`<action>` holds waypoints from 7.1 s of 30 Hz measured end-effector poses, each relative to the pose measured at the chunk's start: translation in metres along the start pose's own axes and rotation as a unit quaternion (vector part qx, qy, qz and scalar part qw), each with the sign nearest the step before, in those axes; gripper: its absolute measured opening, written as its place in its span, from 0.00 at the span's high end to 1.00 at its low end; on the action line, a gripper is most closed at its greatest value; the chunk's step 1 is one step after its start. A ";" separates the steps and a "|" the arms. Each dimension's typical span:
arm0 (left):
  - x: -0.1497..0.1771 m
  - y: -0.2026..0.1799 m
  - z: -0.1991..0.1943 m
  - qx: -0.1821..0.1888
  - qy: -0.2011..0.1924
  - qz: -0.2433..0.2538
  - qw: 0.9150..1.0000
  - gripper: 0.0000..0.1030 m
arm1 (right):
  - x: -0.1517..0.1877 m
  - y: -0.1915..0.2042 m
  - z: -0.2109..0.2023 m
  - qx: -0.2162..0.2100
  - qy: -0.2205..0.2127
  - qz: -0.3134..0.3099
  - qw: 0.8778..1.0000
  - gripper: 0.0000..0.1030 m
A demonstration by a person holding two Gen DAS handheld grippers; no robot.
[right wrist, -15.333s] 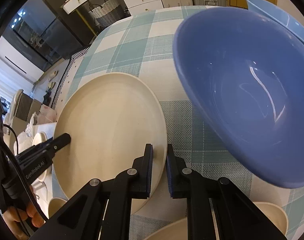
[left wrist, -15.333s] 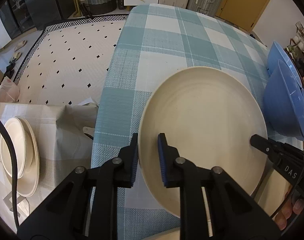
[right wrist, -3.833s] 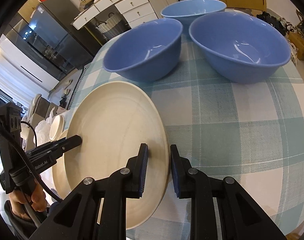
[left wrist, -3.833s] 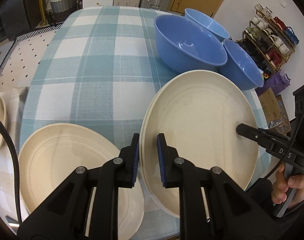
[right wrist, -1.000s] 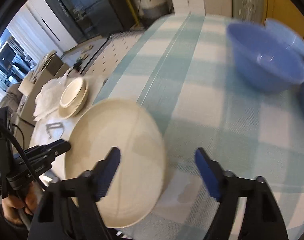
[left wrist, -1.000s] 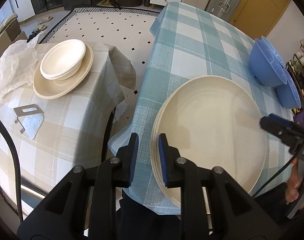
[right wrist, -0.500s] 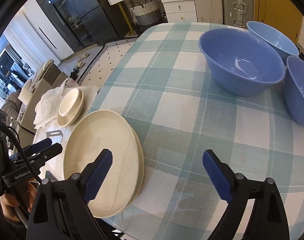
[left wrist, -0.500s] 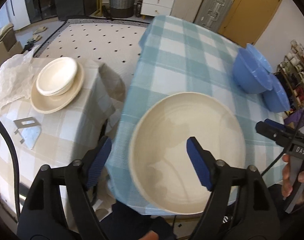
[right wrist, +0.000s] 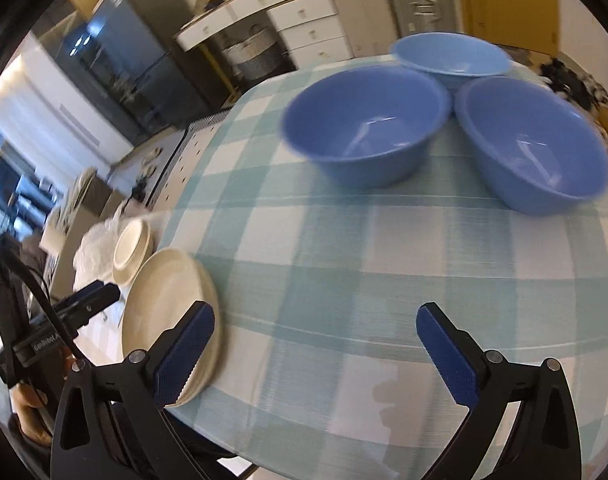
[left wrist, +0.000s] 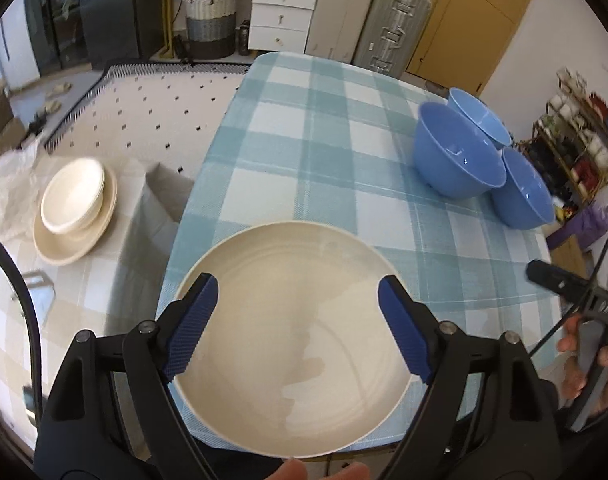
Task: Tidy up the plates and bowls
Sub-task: 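Move both grippers back over the table toward the blue bowls, then close both grippers on the rim of the nearest blue bowl, then lift the blue bowl with both grippers and carry it over another blue bowl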
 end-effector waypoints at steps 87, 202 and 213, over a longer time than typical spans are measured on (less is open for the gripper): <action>-0.141 -0.184 0.036 0.037 -0.044 0.127 0.990 0.32 | -0.094 -0.106 -0.087 0.135 -0.127 -0.035 0.982 0.00; -0.333 -0.310 0.158 0.061 0.008 0.145 0.988 0.96 | -0.309 -0.152 -0.020 0.126 -0.061 -0.011 0.990 0.91; -0.303 -0.286 0.074 0.036 -0.017 0.148 0.988 0.96 | -0.274 -0.102 -0.058 0.111 -0.074 -0.017 0.991 0.91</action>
Point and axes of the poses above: each gripper's, at about its wrist camera, not at the fingertips, and z roughly the way its jaws point, y to its left, x to its underside, the point moved 3 cm from there along z, roughly the way its jaws point, and after that the axes turned 1 degree about z, right-handed, at the moved point
